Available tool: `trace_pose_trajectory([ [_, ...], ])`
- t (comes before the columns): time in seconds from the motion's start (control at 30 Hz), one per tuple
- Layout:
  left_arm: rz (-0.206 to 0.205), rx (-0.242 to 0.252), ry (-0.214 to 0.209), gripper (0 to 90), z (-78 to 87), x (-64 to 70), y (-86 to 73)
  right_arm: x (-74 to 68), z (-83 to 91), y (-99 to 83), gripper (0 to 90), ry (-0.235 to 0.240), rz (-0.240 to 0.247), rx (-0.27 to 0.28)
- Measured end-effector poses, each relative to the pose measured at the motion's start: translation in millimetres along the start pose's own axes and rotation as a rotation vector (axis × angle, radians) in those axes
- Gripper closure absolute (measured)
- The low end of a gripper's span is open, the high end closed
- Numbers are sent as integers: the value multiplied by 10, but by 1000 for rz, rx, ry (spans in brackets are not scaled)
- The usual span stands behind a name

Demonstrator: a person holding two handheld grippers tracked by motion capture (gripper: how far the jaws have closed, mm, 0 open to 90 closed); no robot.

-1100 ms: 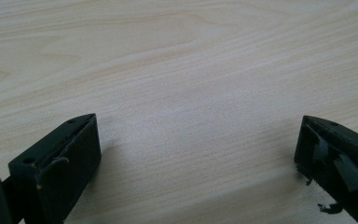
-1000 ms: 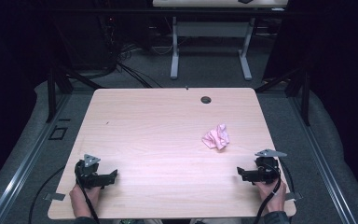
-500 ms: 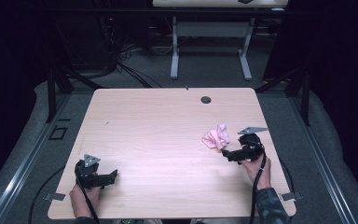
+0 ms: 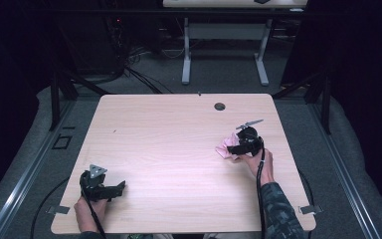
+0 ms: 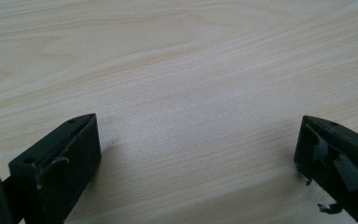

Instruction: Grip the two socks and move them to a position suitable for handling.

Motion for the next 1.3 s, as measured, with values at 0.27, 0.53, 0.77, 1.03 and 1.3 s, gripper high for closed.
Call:
trace_pose_trajectory([
  [0.27,2,1,0,4,0,1,1,28,-40,-44,713,-3,-18,4],
  [0.53,2,1,0,4,0,1,1,-26,211,-1,737,2,-21,80],
  [0.77,2,0,0,4,0,1,1,-193,498,6,736,39,14,123],
  [1.03,2,1,0,4,0,1,1,-716,660,-145,734,175,84,99],
  [1.3,2,1,0,4,0,1,1,-1387,564,-442,731,319,188,8],
])
Point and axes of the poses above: each handheld gripper's, and its own axes: z roughly backward along the jaws, y roughly out of its top, x roughly to its right, the point moved 8 cm from there along -z, roughly forward along the jaws, and after that the axes turned 8 degrees about y, right-handed, at the moved point
